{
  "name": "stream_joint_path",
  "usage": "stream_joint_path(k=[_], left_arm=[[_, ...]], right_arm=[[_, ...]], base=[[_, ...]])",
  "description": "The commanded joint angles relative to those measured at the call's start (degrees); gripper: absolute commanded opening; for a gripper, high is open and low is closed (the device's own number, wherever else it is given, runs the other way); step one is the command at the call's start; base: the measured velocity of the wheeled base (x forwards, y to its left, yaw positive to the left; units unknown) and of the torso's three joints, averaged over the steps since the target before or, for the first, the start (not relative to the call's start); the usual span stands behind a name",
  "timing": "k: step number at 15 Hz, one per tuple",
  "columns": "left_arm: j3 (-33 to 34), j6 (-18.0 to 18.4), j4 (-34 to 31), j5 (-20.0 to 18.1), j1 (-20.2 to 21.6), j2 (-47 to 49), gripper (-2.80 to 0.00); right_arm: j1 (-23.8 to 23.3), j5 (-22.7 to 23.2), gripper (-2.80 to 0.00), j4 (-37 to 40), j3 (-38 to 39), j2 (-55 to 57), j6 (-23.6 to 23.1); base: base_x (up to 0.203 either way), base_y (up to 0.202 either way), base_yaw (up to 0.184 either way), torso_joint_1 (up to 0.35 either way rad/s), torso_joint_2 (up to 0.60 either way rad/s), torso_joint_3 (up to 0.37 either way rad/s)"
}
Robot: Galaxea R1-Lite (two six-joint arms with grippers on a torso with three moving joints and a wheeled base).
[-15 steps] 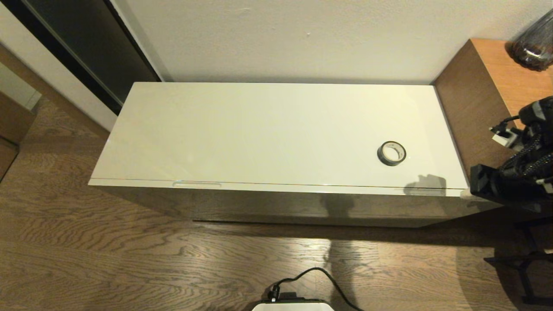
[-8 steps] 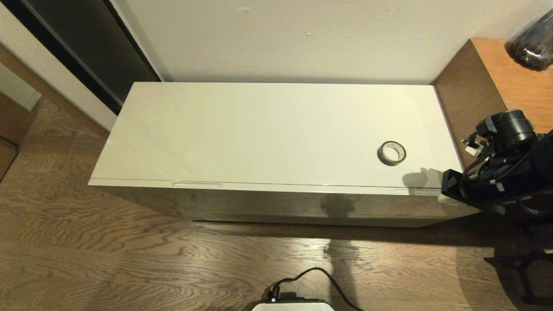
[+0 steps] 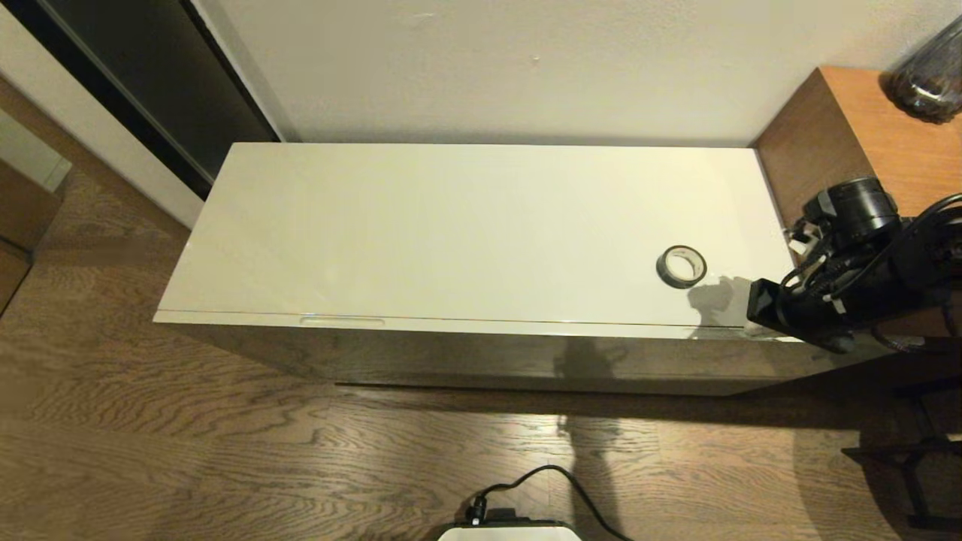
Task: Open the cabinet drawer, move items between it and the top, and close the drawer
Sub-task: Open the drawer
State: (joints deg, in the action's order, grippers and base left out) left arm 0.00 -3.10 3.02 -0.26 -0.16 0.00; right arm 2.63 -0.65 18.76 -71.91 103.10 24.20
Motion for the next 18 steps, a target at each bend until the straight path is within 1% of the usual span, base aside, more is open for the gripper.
stream_joint_path(k=[1, 3, 8, 18], left_arm=[[0.00, -0.07, 0.05, -0.01, -0.02, 0.09, -2.80], [0.00, -0.07, 0.05, -0.01, -0.02, 0.09, -2.80], [0.00, -0.07, -0.02, -0.01, -0.02, 0.09, -2.80], [0.00, -0.07, 0.03, -0.01, -0.02, 0.09, -2.80]], right_arm=[[0.10, -0.14, -2.80, 0.05, -0.69, 2.04, 0.43], [0.09, -0.18, -2.80, -0.04, -1.54, 3.17, 1.41], [0.09, -0.22, -2.80, -0.57, -3.49, 4.30, 1.31], [1.49, -0.22, -2.80, -0.41, -1.57, 5.36, 2.93]], base=[[0.000, 0.000, 0.000, 0.000, 0.00, 0.000], [0.000, 0.000, 0.000, 0.000, 0.00, 0.000], [0.000, 0.000, 0.000, 0.000, 0.00, 0.000], [0.000, 0.000, 0.000, 0.000, 0.00, 0.000]])
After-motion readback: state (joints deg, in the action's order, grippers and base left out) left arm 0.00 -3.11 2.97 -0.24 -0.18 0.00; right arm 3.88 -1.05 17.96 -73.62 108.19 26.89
